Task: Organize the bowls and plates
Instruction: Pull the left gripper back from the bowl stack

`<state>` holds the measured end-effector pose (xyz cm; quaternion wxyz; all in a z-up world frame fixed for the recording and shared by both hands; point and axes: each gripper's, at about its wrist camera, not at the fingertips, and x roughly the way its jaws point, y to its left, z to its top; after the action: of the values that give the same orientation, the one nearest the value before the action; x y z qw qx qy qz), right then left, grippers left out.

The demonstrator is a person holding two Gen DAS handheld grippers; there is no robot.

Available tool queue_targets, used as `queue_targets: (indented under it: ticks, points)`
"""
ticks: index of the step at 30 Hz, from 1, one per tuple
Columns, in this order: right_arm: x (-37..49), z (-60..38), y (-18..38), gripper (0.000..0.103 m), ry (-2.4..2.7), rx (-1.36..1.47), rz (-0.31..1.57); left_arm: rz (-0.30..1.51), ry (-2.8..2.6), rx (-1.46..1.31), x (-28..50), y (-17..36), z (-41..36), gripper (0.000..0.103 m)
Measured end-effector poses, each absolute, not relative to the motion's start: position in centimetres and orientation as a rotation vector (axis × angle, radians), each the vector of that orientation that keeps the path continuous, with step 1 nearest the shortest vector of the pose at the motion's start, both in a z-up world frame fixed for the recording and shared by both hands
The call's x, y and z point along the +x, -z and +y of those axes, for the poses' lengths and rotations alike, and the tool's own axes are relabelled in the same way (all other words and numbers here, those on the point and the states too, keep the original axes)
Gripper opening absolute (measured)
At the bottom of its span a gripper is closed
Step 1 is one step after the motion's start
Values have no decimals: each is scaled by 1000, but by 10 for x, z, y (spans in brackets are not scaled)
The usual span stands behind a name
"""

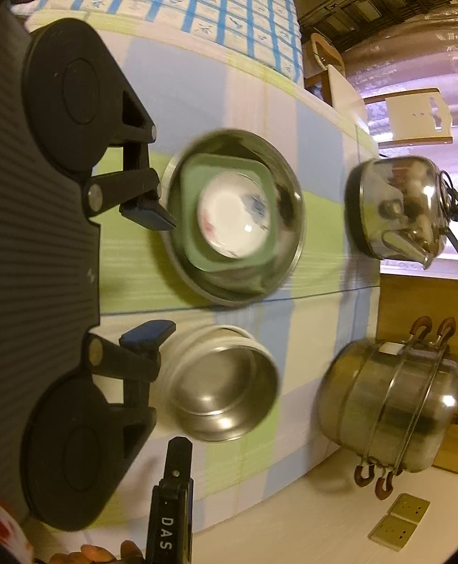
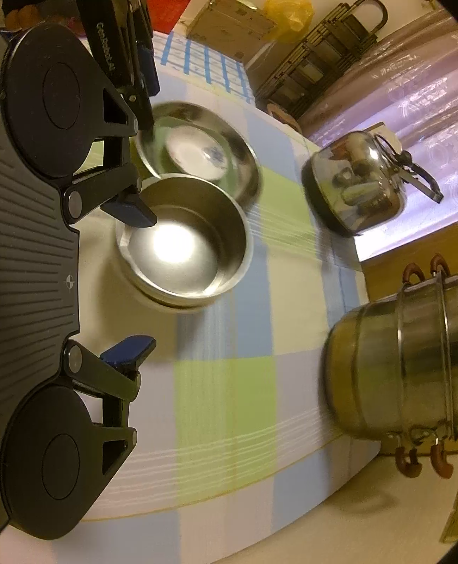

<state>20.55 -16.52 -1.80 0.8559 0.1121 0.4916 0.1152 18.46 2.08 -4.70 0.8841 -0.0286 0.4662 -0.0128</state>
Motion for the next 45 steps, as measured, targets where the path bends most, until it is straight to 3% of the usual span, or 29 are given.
queue_targets:
  ticks: [19,45]
  points:
    - [101,-110,19,69,-241,179,1108,991,65,-68,81,42,50,54]
    - [60,-93,11,69,-195,131,1069,967,93,-53,51,35,49,54]
